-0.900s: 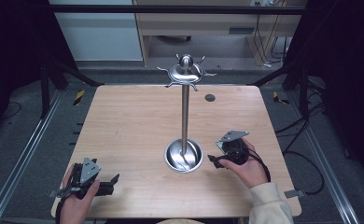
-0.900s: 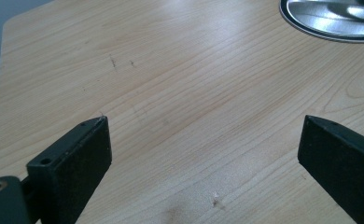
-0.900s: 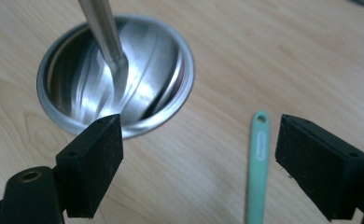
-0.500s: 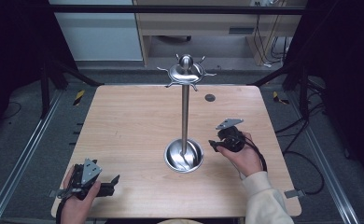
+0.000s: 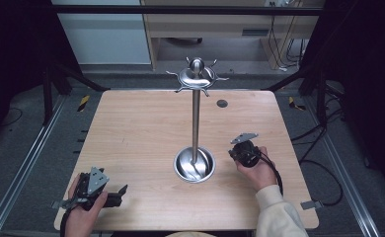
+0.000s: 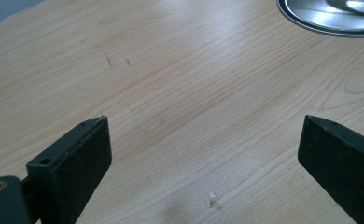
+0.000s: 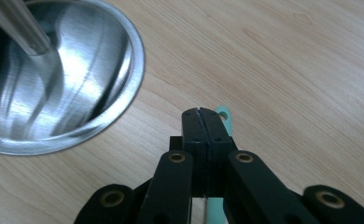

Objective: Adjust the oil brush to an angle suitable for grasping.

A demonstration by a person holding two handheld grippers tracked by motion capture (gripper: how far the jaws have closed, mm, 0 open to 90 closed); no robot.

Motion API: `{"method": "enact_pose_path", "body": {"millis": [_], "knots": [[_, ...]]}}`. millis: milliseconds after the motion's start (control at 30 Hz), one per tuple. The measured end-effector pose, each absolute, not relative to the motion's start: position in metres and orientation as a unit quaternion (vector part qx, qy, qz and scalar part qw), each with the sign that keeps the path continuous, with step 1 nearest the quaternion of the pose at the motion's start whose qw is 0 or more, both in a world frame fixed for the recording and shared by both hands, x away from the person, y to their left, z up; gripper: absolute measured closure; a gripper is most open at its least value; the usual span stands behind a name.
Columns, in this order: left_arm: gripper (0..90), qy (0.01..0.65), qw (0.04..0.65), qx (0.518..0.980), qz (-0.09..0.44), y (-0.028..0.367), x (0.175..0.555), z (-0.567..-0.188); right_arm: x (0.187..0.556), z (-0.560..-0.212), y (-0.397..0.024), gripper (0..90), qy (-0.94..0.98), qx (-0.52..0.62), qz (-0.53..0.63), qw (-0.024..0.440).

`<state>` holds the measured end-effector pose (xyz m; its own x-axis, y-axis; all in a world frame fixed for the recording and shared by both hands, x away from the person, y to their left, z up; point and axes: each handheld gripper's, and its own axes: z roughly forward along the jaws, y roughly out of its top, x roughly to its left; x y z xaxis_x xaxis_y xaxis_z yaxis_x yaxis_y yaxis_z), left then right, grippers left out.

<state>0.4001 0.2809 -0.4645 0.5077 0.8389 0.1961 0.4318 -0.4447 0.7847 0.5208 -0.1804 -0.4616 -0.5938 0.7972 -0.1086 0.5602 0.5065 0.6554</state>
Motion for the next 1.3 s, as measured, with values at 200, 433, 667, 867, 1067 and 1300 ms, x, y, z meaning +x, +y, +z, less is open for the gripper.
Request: {"method": "enact_pose_path", "body": {"millis": [200,433,667,867,1067,1300], "knots": [[2.3,0.398,0.343,0.799,0.294,0.281,0.4,-0.465,0.526,-0.471,-0.182,90.0,0.848,0.409,0.278,0.191],[2.3,0.397,0.342,0.799,0.294,0.28,0.4,-0.465,0.528,-0.477,-0.181,90.0,0.853,0.414,0.258,0.183],[2.3,0.397,0.341,0.8,0.294,0.28,0.4,-0.465,0.53,-0.482,-0.181,90.0,0.858,0.415,0.243,0.179],[2.3,0.397,0.342,0.8,0.294,0.28,0.4,-0.465,0.532,-0.481,-0.185,90.0,0.849,0.435,0.229,0.193],[2.3,0.396,0.341,0.8,0.294,0.28,0.4,-0.465,0.531,-0.475,-0.192,88.7,0.837,0.456,0.234,0.189],[2.3,0.396,0.342,0.799,0.295,0.281,0.4,-0.465,0.515,-0.445,-0.209,74.6,0.815,0.492,0.257,0.165]]}}
